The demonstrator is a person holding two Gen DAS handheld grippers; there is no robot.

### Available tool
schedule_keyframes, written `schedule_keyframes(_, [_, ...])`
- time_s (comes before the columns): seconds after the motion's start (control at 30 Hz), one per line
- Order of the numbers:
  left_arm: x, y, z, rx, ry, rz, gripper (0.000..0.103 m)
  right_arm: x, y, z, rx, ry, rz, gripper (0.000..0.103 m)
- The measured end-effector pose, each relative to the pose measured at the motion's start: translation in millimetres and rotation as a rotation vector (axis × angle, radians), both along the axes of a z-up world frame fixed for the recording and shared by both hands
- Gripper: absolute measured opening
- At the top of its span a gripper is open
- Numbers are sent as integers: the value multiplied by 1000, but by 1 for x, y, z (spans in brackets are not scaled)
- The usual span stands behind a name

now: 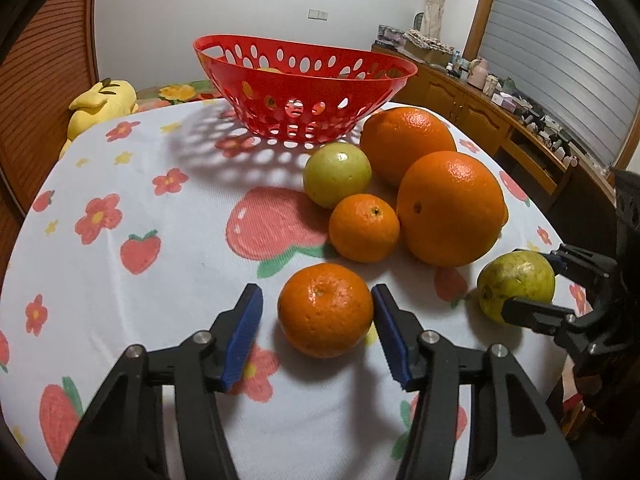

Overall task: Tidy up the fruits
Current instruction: 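Move both tools back from the basket toward the remaining fruit, then grasp a mandarin with the left tool while the right tool grasps a yellow-green guava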

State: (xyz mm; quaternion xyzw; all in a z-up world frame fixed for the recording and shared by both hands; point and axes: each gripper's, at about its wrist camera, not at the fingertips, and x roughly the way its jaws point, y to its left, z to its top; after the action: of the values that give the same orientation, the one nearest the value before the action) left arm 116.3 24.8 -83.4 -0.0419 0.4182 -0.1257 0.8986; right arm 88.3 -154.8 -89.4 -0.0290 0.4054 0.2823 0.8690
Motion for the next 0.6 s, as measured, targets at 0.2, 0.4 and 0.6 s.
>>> schedule_keyframes(0.2, [3,-1,-3,-3,8,-7,56,0,-1,-7,-14,8,7,72])
schedule_keyframes(0.4, [6,-2,-7,-9,18,-15,46,-5,5,-7,-51,-22,43,64])
schedule_keyframes(0.6, [4,-4,-5,-8,5,-18,44,-3,2,2,-42,-40,58,64])
